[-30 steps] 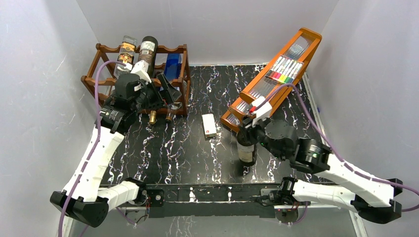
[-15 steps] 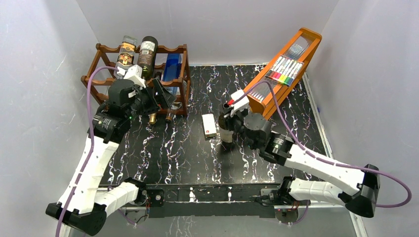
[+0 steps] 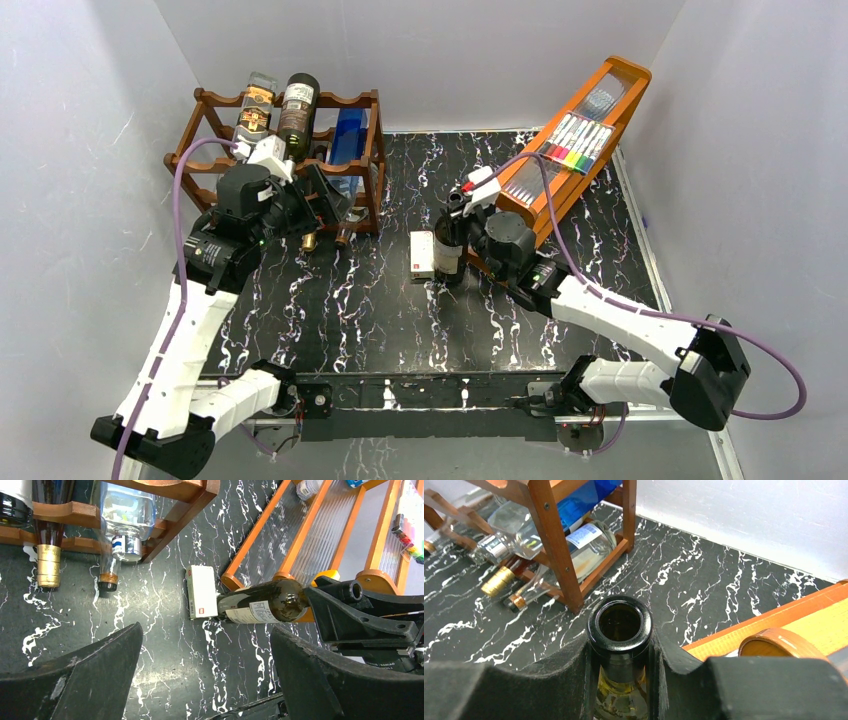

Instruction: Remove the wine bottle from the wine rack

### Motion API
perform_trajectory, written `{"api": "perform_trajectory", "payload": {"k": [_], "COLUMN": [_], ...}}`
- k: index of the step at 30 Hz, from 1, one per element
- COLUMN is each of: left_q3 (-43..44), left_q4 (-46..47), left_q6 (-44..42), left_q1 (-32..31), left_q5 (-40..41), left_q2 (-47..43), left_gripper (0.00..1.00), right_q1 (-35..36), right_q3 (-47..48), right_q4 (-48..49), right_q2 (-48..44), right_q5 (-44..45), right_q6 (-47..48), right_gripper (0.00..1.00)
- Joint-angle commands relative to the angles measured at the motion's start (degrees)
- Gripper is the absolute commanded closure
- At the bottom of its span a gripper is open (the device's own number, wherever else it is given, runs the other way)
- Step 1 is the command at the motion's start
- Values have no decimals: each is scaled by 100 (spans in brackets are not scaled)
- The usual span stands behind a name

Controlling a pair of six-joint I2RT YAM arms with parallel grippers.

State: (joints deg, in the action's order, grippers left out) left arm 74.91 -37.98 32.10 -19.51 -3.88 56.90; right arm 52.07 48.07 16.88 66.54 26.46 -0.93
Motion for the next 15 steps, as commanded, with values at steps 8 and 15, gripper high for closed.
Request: {"api": "perform_trajectory", "payload": {"k": [8, 15], "left_q3": [181, 208], "left_q4": [-118, -179], "left_q6": [-90, -120], "left_q1": [5, 7], "left_q5": [97, 133], "left_q2": [-212, -223], "left_gripper": [2, 2], "right_q1": [-259, -290], "right_q3": [-277, -357], "right_q4": [2072, 1707], "right_q2": [40, 25], "right_q5": [-11, -271], "right_q6": [14, 72], "right_gripper": [100, 98]}}
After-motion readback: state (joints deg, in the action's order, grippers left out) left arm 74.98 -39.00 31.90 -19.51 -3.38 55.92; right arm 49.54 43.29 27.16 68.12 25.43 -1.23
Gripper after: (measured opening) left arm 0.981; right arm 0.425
